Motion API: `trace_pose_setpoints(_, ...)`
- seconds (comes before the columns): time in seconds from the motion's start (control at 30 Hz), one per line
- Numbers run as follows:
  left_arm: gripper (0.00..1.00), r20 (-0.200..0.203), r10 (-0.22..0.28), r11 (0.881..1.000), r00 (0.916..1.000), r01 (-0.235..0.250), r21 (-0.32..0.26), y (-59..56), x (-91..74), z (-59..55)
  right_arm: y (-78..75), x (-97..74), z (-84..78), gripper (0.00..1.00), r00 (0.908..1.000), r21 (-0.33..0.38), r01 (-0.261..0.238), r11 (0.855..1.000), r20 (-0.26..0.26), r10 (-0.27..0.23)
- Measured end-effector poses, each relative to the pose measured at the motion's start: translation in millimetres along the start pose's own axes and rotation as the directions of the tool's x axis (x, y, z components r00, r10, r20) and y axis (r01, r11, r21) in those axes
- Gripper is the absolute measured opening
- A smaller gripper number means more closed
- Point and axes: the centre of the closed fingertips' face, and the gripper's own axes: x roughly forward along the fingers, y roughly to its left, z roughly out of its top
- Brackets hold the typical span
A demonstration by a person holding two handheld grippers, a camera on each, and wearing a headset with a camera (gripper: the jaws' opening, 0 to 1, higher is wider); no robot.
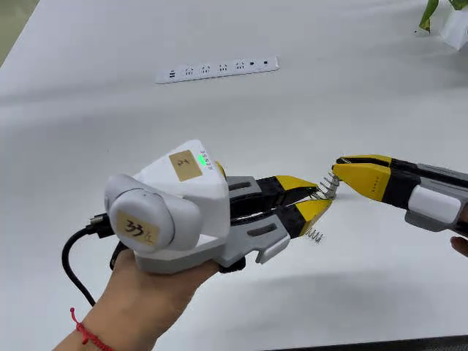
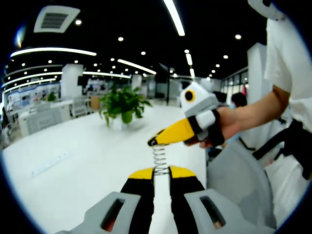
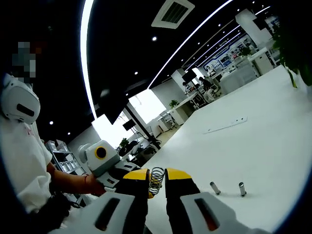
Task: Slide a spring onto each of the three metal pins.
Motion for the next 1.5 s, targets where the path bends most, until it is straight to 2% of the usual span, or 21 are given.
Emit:
trace_pose_setpoints(0.13,0.11,-0.003,-0.005,1.0,1.0,0.005,-0.001,-1.1,1.4,-0.4,-1.7,-1.8,0.4,0.12,1.0,-0.018,-0.002,1.0,-0.006,0.002)
trace_pose_setpoints(0.4,0.11,-0.016,-0.021,1.0,0.9996,0.021,-0.018,-3.1,3.6,-4.7,4.4,0.5,-3.4,0.11,0.999,-0.084,-0.007,0.996,-0.044,0.004)
trace_pose_setpoints(0.73,0.11,-0.029,-0.035,0.999,0.999,0.034,-0.03,-4.1,3.8,-9.9,13.7,4.9,-8.3,0.11,0.9941,-0.194,-0.022,0.981,-0.109,0.001)
trace_pose_setpoints(1.2,0.11,-0.037,-0.05,0.998,0.9981,0.049,-0.028,-7.3,2.1,-14.0,26.3,9.1,-15.0,0.11,0.9782,-0.354,-0.064,0.933,-0.207,-0.011)
trace_pose_setpoints(1.37,0.11,-0.044,-0.056,0.998,0.9975,0.055,-0.023,-8.9,1.2,-16.5,29.8,9.6,-19.0,0.11,0.9666,-0.422,-0.09,0.902,-0.255,-0.023)
trace_pose_setpoints(1.5,0.11,-0.043,-0.058,0.998,0.9974,0.057,-0.02,-9.6,0.7,-16.4,30.9,10.2,-19.1,0.11,0.9623,-0.443,-0.102,0.891,-0.271,-0.025)
